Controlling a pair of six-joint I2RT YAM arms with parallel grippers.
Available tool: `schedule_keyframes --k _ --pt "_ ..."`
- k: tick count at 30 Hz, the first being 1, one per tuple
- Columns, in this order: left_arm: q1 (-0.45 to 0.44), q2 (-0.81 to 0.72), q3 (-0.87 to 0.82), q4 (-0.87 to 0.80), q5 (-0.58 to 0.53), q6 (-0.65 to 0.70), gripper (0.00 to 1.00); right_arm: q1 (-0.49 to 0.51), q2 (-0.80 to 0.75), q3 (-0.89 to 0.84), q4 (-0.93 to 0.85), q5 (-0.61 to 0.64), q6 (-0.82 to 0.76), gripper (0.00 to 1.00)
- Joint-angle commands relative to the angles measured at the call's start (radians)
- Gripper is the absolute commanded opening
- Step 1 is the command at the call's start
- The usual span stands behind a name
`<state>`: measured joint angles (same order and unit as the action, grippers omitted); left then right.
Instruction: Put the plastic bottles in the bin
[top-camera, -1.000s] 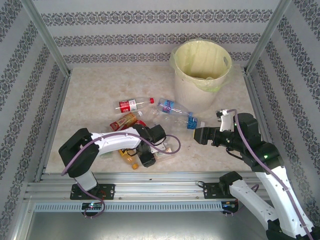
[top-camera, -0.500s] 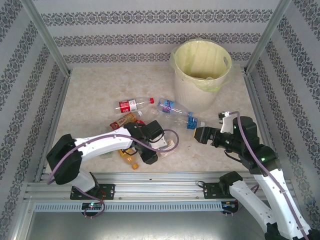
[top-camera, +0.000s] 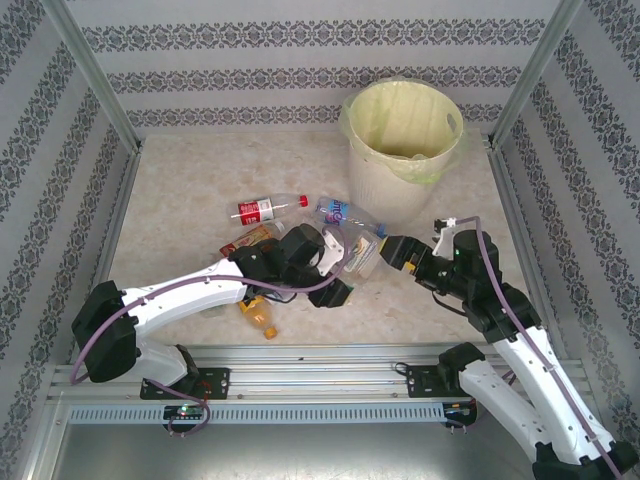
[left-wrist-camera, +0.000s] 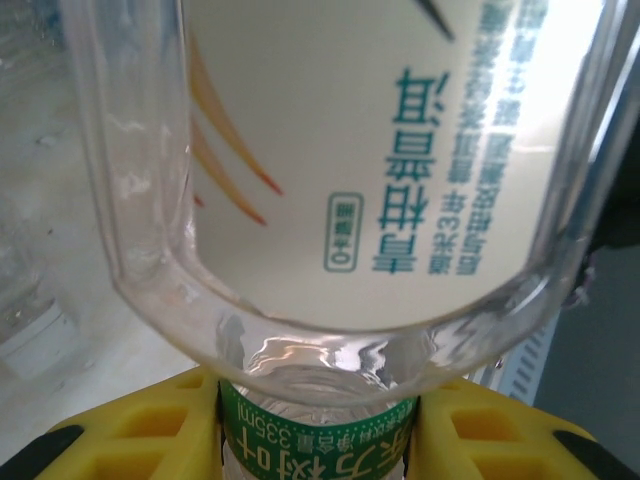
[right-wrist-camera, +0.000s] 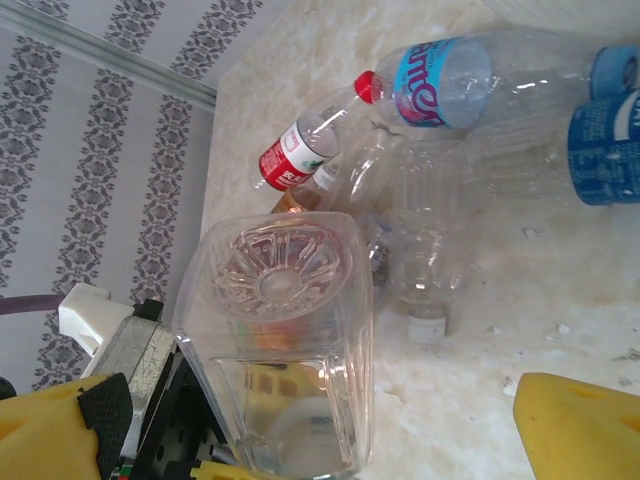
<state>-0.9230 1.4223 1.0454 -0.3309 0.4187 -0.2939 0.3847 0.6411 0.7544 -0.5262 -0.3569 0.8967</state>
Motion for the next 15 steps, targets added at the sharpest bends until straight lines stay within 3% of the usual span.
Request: schedule_keyframes --k 1,10,15 --pt "-0.009 -0.001 -0.003 0.114 0.033 -0.075 0.37 0.024 0.022 -0.022 0.098 0.041 0.045 0.98" --pt "-0.016 0.014 0.014 0.114 0.053 -0.07 0.37 0.075 0.106 -0.021 0.194 0.051 0.053 0.93" --pt "-0.017 0.013 0.017 0.116 0.055 -0.067 0.37 0.088 0.131 -0.015 0.203 0.067 0.047 0.82"
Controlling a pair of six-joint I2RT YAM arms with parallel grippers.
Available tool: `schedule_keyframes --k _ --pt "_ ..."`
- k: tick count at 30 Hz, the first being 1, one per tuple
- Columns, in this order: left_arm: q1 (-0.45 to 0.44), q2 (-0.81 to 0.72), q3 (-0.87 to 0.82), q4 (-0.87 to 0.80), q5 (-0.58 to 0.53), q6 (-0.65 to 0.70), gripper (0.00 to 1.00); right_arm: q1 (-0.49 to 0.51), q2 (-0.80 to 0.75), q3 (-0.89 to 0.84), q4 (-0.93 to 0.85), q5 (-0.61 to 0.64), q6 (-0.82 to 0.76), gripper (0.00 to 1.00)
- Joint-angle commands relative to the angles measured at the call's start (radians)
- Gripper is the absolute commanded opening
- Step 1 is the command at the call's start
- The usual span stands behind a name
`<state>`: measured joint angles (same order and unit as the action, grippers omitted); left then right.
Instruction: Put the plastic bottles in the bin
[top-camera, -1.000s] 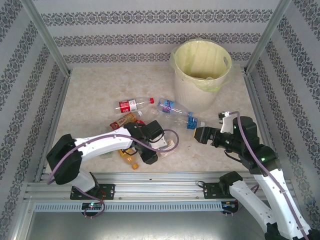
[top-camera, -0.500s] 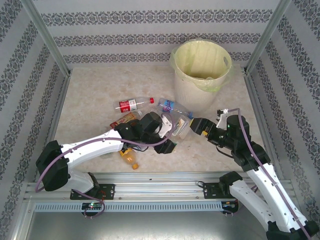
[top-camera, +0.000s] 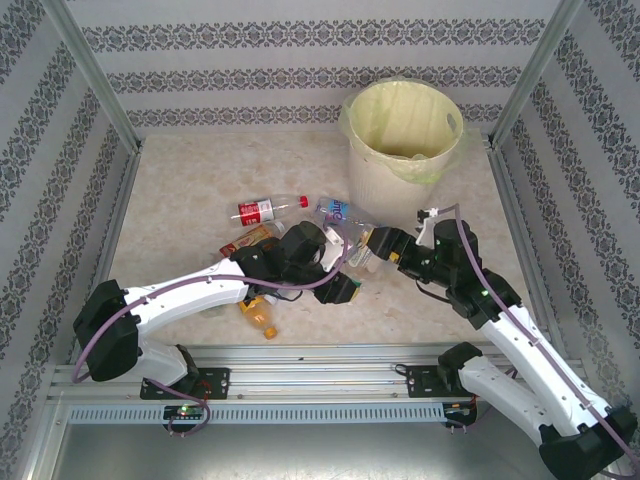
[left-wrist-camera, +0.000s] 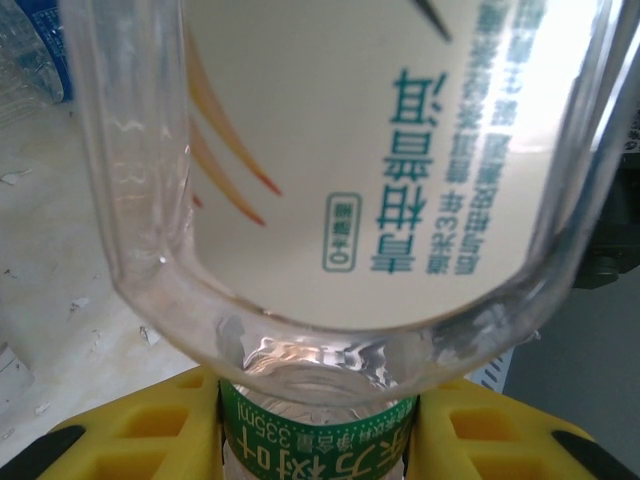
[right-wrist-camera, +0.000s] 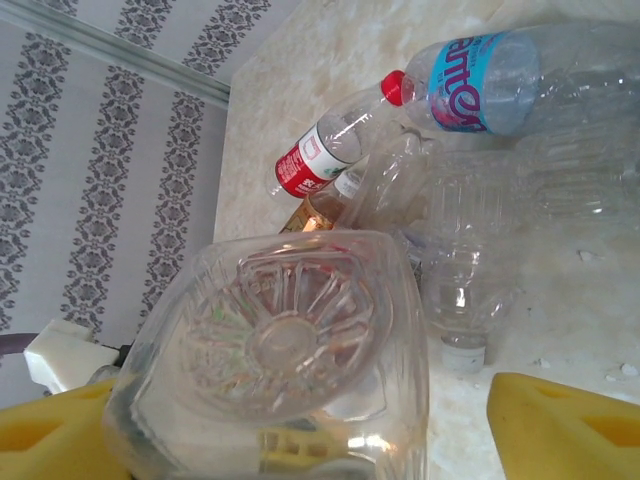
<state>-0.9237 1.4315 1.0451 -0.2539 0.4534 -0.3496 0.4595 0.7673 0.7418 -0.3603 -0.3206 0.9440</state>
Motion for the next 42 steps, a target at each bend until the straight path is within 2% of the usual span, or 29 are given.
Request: schedule_keyframes --k 1,5,14,16,18,21,27,31,38,42 --pt "-0.017 0.003 0.019 0.039 0.023 -0.01 0.37 0.014 0.008 -0.001 0.037 0.035 -0.001 0.8" --pt "-0.02 0.006 0.023 0.036 0.024 -0.008 0.37 0.021 0.028 0.003 0.045 0.037 -0.003 0.78" --pt "-0.019 0.009 0.036 0.033 0.019 -0.004 0.39 0.036 0.049 0.032 0.026 0.064 -0.026 0.61" --pt "-0.02 0.006 0.038 0.043 0.016 -0.007 0.46 0.036 0.043 0.047 0.006 0.078 -0.039 0.59" --pt "-0.02 -0.002 0.038 0.064 0.009 -0.017 0.57 0.036 0.038 0.071 -0.018 0.093 -0.058 0.58" --pt "-0.017 -0.017 0.055 0.076 -0.017 -0.02 0.65 0.029 0.037 0.129 -0.064 0.101 -0.099 0.57" --pt "0.011 -0.08 0.068 0.162 -0.057 -0.006 0.93 -0.014 0.066 0.297 -0.182 0.128 -0.207 0.56" --pt "0.032 -0.121 0.065 0.271 -0.079 0.003 1.0 -0.055 0.11 0.433 -0.24 0.143 -0.274 0.56" --pt "0.096 -0.162 0.044 0.476 -0.095 -0.021 1.0 -0.085 0.237 0.659 -0.258 0.175 -0.367 0.55" --pt "0.159 -0.176 0.028 0.616 -0.063 -0.074 1.0 -0.093 0.321 0.8 -0.259 0.217 -0.434 0.55"
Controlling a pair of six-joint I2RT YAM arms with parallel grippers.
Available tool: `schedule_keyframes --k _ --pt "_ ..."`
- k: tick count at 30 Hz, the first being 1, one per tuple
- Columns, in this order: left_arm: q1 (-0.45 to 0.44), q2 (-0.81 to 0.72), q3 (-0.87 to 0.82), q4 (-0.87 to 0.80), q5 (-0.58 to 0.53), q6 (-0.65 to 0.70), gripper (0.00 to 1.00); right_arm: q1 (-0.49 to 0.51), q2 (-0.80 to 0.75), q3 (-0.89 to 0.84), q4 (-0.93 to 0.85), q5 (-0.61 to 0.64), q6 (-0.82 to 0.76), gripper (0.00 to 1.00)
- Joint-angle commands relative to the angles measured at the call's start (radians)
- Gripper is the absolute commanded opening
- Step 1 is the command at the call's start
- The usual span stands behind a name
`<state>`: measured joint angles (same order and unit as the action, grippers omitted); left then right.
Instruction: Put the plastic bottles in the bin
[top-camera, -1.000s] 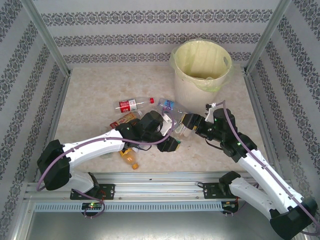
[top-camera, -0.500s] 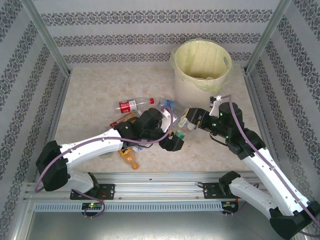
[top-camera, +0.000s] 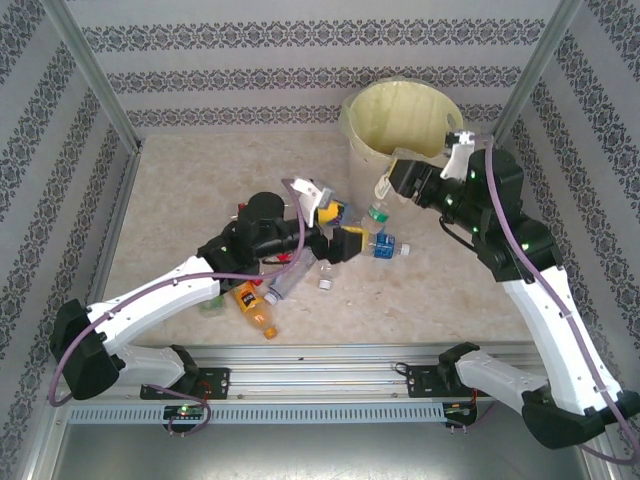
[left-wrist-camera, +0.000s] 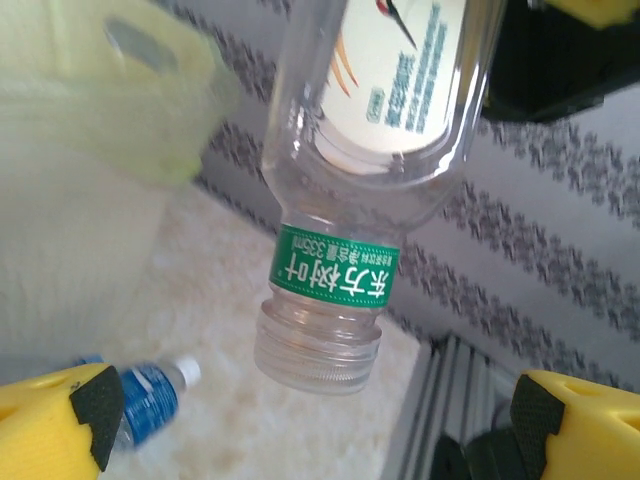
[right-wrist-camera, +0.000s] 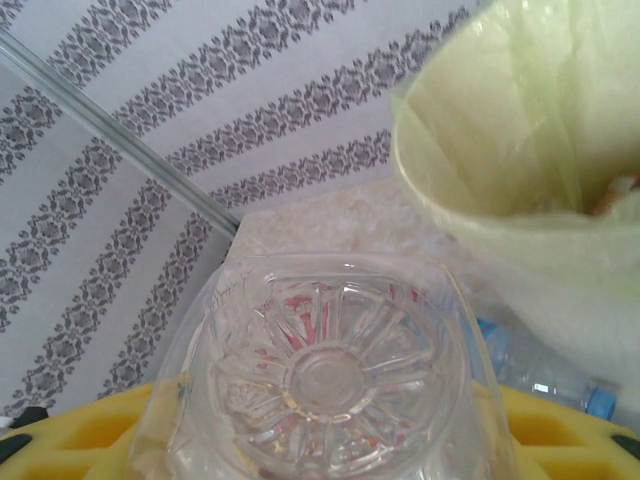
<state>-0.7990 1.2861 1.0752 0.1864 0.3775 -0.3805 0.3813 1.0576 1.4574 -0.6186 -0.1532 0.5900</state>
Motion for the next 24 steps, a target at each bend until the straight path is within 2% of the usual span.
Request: schedule_keyframes --k 1,6,14,19,24 --pt "0.049 -0.031 -0.002 0.199 0.022 -0.05 1.0 -0.017 0.054 0.125 -0.004 0.06 -0.099 0.55" --pt "0.115 -0.057 -0.029 0.303 0.052 -0.06 1.0 -0.034 0.181 0.302 -0.034 0.15 -0.177 0.54" --pt "0.215 -0.122 -0.122 0.372 0.098 -0.034 1.0 -0.078 0.397 0.541 -0.057 0.267 -0.29 0.54" --pt "0.227 -0.135 -0.148 0.304 0.084 0.031 1.0 -0.097 0.56 0.714 -0.127 0.359 -0.37 0.54" --pt "0.233 -0.145 -0.137 0.224 0.077 0.081 1.0 -0.123 0.764 0.973 -0.311 0.419 -0.455 0.54"
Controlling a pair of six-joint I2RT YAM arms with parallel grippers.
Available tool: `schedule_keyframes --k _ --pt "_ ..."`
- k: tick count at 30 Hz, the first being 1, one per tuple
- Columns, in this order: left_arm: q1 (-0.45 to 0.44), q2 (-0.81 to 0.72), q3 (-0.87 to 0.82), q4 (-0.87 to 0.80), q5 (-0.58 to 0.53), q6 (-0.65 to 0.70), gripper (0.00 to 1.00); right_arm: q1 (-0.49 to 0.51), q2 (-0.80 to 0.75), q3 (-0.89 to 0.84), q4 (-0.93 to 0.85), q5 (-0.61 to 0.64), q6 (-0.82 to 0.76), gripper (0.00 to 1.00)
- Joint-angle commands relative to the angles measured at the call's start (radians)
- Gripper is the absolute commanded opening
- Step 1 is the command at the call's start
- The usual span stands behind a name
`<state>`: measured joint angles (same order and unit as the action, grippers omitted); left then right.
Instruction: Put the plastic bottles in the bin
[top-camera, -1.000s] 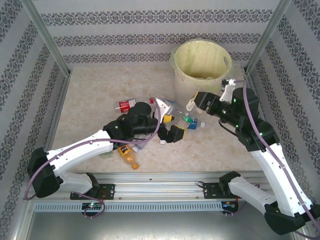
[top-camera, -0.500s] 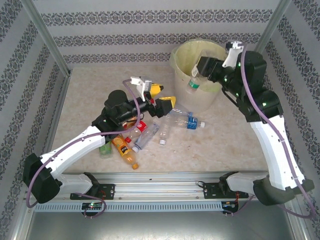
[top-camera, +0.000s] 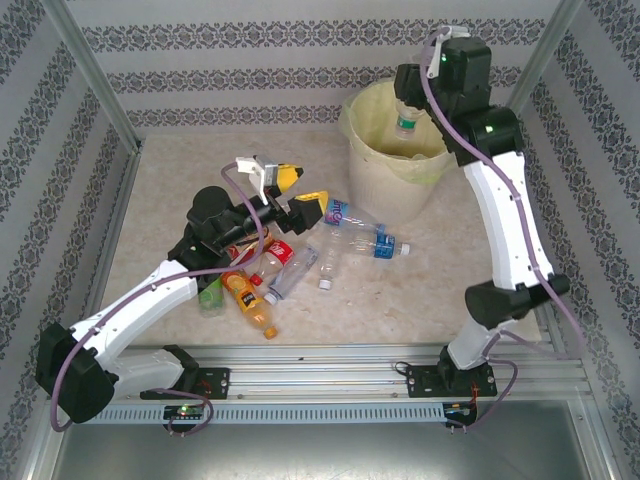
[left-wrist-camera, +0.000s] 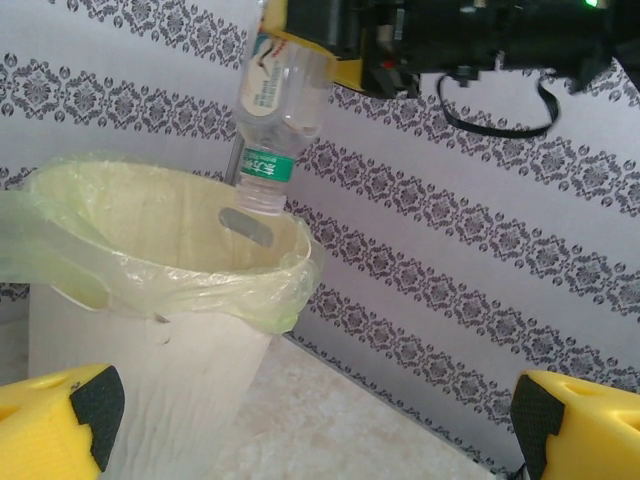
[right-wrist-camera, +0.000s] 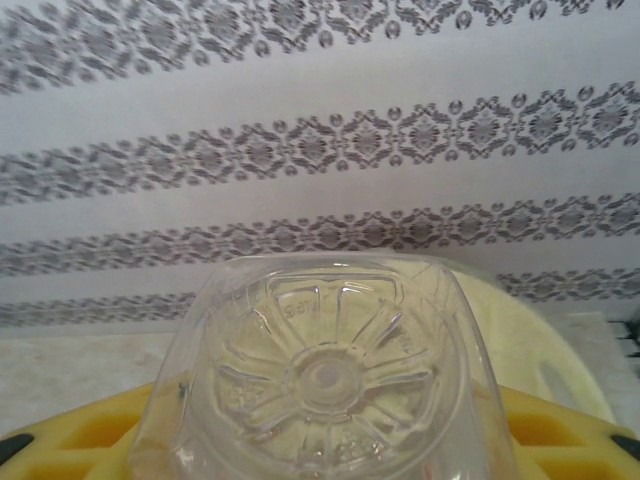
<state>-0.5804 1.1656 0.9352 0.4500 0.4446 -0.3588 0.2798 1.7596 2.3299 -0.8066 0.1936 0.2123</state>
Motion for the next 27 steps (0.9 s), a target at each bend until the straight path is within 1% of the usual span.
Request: schedule_keyframes --k 1,4,9,11,15,19,23,27 --pt "0.014 -0.026 0.002 -0.049 0.01 0.068 1.0 -0.029 0.091 0.134 -0.147 0.067 -0.082 0.54" --pt "0.017 -0.015 0.004 -0.064 0.008 0.069 1.0 -0.045 0.153 0.168 -0.176 0.046 -0.085 0.54" --pt "0.021 0.007 0.016 -0.089 0.01 0.063 1.0 -0.064 0.228 0.169 -0.209 0.009 -0.066 0.54" --pt "0.022 0.013 0.025 -0.109 0.012 0.069 1.0 -0.07 0.257 0.167 -0.229 -0.019 -0.057 0.56" --pt "0.022 0.033 0.054 -0.194 0.0 0.102 1.0 -0.069 0.297 0.167 -0.253 -0.041 -0.048 0.63" --pt "0.022 0.052 0.069 -0.228 -0.008 0.104 1.0 -0.069 0.296 0.17 -0.255 -0.059 -0.035 0.76" --pt "0.021 0.067 0.084 -0.256 -0.011 0.099 1.0 -0.068 0.272 0.178 -0.262 -0.077 -0.028 0.82" --pt "0.022 0.079 0.1 -0.298 -0.021 0.114 1.0 -0.062 0.232 0.162 -0.273 -0.091 -0.031 0.84"
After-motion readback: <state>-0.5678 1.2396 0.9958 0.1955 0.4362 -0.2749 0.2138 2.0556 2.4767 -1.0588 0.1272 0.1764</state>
